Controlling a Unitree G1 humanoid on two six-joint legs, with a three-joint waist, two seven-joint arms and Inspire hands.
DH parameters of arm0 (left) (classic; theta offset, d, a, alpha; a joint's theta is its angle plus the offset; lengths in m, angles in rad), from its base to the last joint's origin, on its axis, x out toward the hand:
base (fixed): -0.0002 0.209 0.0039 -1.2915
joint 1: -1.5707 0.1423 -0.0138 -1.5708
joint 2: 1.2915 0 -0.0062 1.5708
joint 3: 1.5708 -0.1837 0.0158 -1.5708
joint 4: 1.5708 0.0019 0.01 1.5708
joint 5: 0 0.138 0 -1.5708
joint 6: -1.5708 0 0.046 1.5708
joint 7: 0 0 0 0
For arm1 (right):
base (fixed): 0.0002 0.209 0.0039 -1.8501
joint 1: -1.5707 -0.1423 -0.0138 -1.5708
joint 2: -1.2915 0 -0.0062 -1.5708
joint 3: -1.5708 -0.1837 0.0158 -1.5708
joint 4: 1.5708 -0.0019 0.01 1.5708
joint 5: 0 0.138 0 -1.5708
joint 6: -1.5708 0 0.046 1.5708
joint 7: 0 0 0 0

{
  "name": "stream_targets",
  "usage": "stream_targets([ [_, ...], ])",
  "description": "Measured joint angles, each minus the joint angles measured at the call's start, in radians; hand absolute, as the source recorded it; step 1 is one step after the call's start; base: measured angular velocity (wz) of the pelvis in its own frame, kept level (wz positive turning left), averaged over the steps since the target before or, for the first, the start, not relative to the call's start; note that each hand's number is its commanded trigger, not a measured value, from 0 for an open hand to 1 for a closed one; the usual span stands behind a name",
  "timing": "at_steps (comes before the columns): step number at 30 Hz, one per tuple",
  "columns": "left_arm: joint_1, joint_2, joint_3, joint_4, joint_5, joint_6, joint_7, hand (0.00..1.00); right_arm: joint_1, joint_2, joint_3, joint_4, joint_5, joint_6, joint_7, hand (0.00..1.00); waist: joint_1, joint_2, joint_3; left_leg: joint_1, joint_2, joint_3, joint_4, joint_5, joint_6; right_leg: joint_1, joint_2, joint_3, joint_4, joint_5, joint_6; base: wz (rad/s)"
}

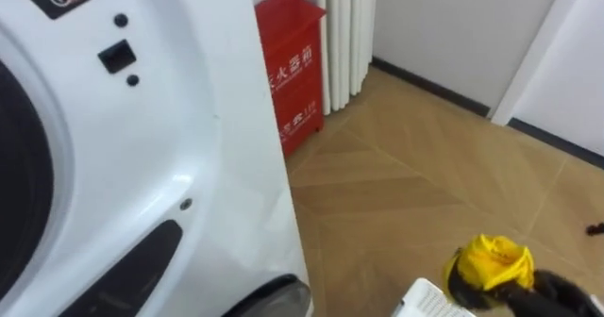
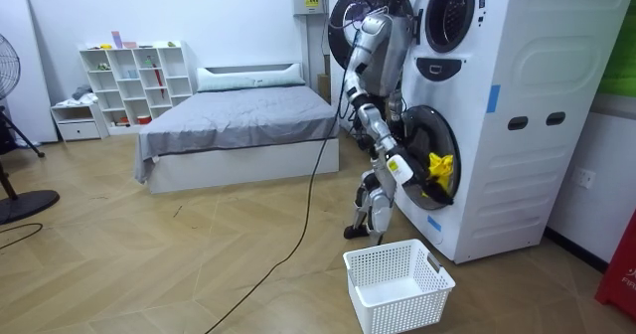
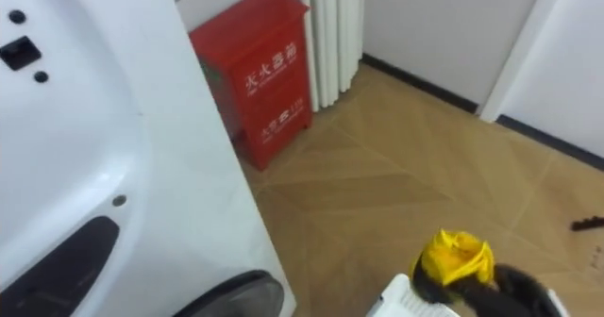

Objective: Pick clothes from washing machine

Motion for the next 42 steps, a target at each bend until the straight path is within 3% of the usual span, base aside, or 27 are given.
stream_targets([
  [3,-0.008,-0.005,-0.019,0.0,0.0,-0.018,0.0,0.0,-0.025,0.008,0.029,0.085,0.001,-0.021,-0.029,1.0,0.003,0.018,0.0022,-0.002,-0.006,-0.022,-0.004,0.009,0.002,0.0,-0.009,-0.015,-0.003,0.0,-0.002,0.17],
  [7,-0.015,-0.004,-0.026,-0.001,-0.006,-0.04,0.0,0.0,-0.062,0.007,0.035,0.206,0.005,-0.039,-0.06,1.0,0.007,0.022,0.0024,-0.004,-0.021,-0.044,-0.026,0.024,0.005,-0.008,-0.019,-0.029,0.003,-0.005,-0.001,0.16],
  [9,-0.037,-0.003,-0.051,-0.001,-0.02,-0.043,0.0,0.0,-0.087,0.006,0.037,0.299,0.048,-0.078,-0.063,1.0,0.009,0.029,0.0015,-0.026,-0.035,-0.061,-0.029,0.03,0.01,-0.035,-0.03,-0.042,0.019,-0.011,0.0,0.21],
  [15,-0.05,-0.014,-0.072,0.0,-0.02,-0.07,0.0,0.0,-0.111,0.006,0.043,0.428,0.07,-0.089,-0.065,1.0,0.025,0.061,0.0041,-0.048,-0.055,-0.064,-0.043,0.045,0.015,-0.075,-0.04,-0.045,0.05,-0.026,0.003,0.05],
  [20,-0.059,-0.014,-0.092,0.002,-0.039,-0.085,0.002,0.0,-0.126,0.006,0.075,0.455,0.079,-0.115,-0.083,1.0,0.025,0.074,0.0074,-0.069,-0.064,-0.074,-0.048,0.051,0.017,-0.103,-0.047,-0.05,0.07,-0.035,0.003,0.06],
  [27,-0.061,-0.013,-0.097,0.005,-0.038,-0.11,0.008,0.0,-0.141,0.004,0.065,0.467,0.082,-0.134,-0.139,1.0,0.024,0.073,0.0099,-0.083,-0.084,-0.083,-0.048,0.053,0.02,-0.14,-0.061,-0.057,0.125,-0.067,0.006,0.07],
  [28,-0.061,-0.013,-0.097,0.005,-0.038,-0.11,0.008,0.0,-0.142,0.004,0.064,0.467,0.082,-0.134,-0.146,0.68,0.024,0.072,0.0106,-0.083,-0.086,-0.084,-0.048,0.053,0.02,-0.142,-0.062,-0.056,0.131,-0.071,0.006,0.06],
  [30,-0.061,-0.013,-0.097,0.008,-0.038,-0.112,0.01,0.0,-0.14,0.004,0.063,0.467,0.083,-0.144,-0.16,0.4,0.023,0.071,0.0109,-0.081,-0.087,-0.085,-0.049,0.053,0.02,-0.143,-0.063,-0.057,0.137,-0.075,0.006,0.02],
  [31,-0.061,-0.013,-0.097,0.011,-0.038,-0.113,0.011,0.0,-0.14,0.004,0.06,0.467,0.082,-0.144,-0.16,0.16,0.022,0.071,0.0111,-0.081,-0.087,-0.084,-0.05,0.053,0.02,-0.144,-0.064,-0.057,0.139,-0.076,0.005,0.0],
  [32,-0.062,-0.014,-0.096,0.014,-0.038,-0.116,0.013,0.0,-0.14,0.005,0.044,0.468,0.081,-0.145,-0.159,0.0,0.019,0.068,0.0111,-0.081,-0.087,-0.084,-0.05,0.053,0.02,-0.153,-0.067,-0.057,0.158,-0.087,0.005,0.04],
  [34,-0.061,-0.014,-0.096,0.014,-0.039,-0.12,0.013,0.0,-0.147,0.005,0.017,0.468,0.082,-0.153,-0.159,0.0,0.017,0.066,0.0119,-0.082,-0.102,-0.083,-0.051,0.053,0.02,-0.166,-0.071,-0.055,0.185,-0.101,0.005,0.05],
  [42,-0.056,-0.014,-0.094,0.019,-0.04,-0.122,0.013,0.0,-0.15,0.002,-0.015,0.467,0.095,-0.185,-0.143,0.0,-0.002,0.065,0.0117,-0.081,-0.104,-0.079,-0.055,0.054,0.021,-0.169,-0.07,-0.051,0.189,-0.104,0.005,0.0],
])
